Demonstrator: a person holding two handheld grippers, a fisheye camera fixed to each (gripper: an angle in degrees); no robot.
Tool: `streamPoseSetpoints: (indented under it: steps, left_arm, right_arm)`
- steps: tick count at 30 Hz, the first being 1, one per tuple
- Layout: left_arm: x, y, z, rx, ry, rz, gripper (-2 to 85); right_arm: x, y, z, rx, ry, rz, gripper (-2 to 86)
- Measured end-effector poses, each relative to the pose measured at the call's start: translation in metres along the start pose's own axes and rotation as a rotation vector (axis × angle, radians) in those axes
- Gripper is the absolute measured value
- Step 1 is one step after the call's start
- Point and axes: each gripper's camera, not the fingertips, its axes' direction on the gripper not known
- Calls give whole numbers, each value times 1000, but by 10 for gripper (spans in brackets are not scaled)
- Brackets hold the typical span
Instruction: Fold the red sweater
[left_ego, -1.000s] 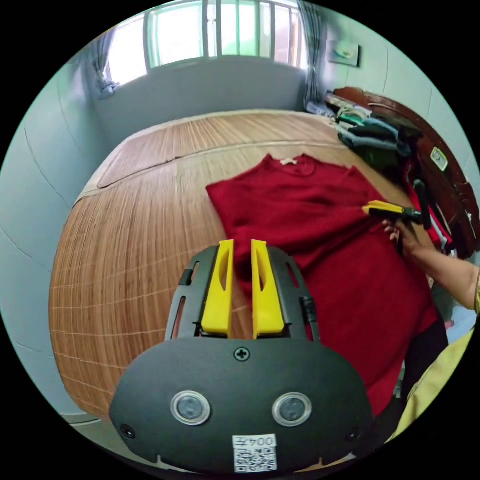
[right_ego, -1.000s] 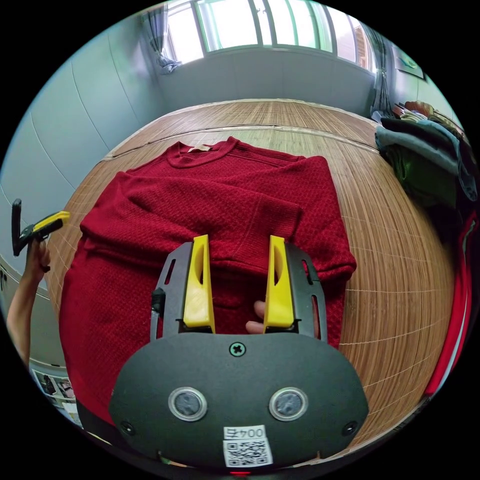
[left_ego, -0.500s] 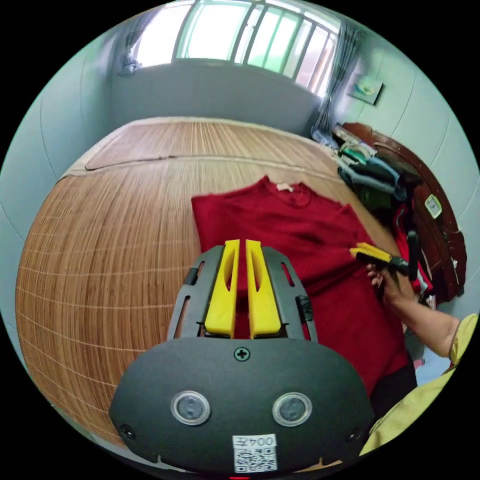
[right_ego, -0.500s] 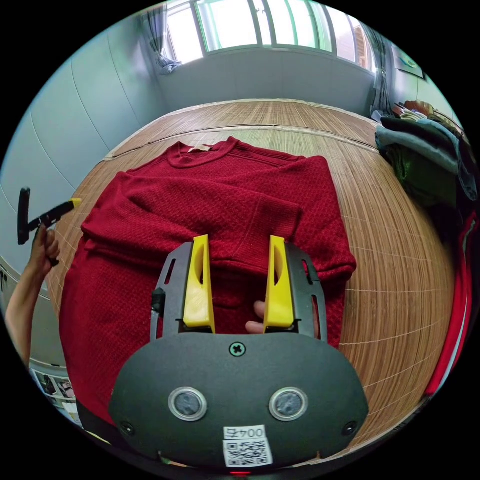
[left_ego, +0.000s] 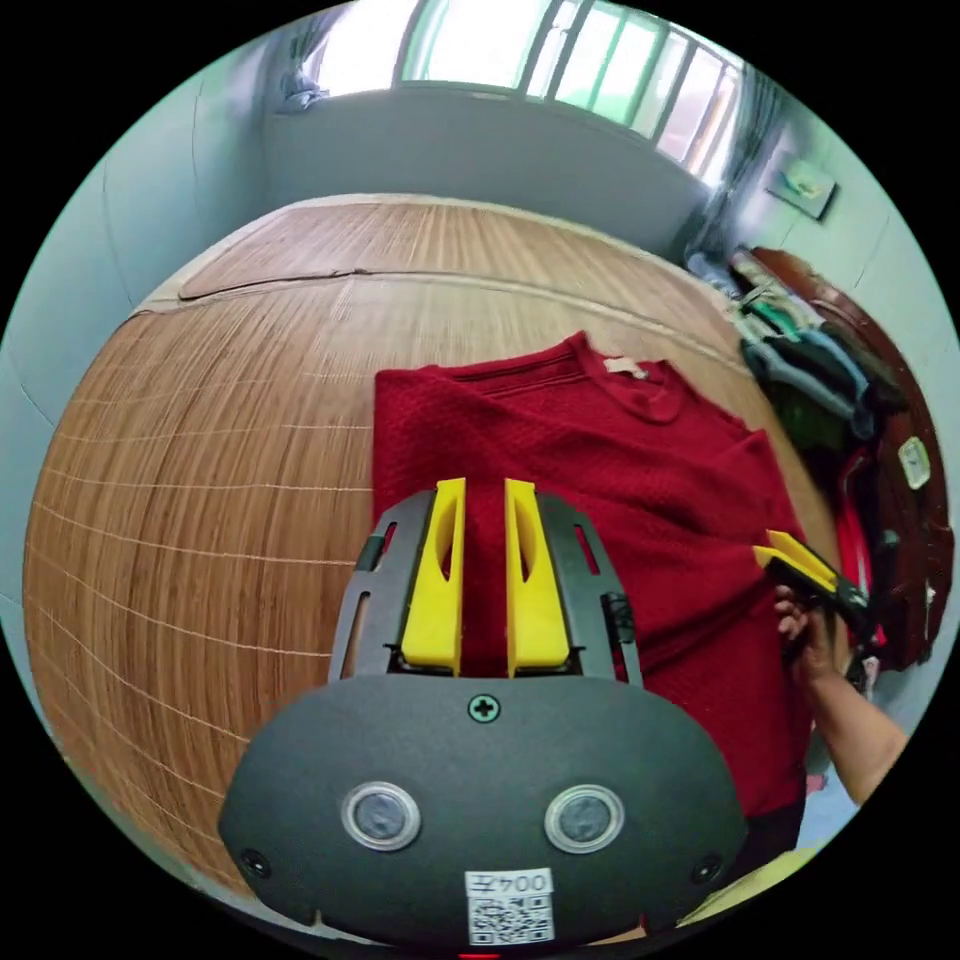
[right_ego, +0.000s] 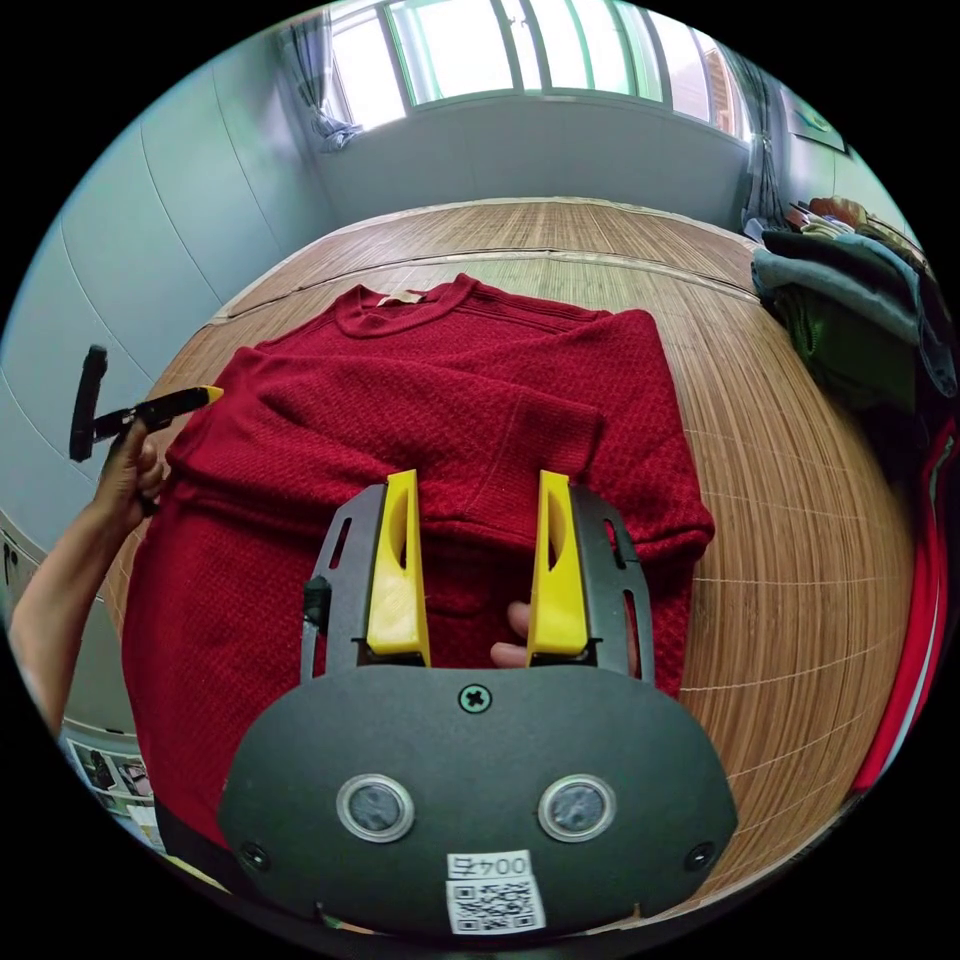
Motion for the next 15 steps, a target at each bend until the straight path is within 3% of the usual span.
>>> streamPoseSetpoints:
  steps: [2, 7, 15]
  left_arm:
    - [12, 24, -15, 71, 89, 12, 69]
    - [34, 63, -3, 44, 178, 27, 60]
    - [83, 79, 22, -27, 13, 190, 83]
  right_arm:
    - [1, -1, -2, 0, 0, 0, 167]
    - [3, -2, -6, 0, 0, 0, 167]
    - [8, -8, -14, -1, -1, 1, 166]
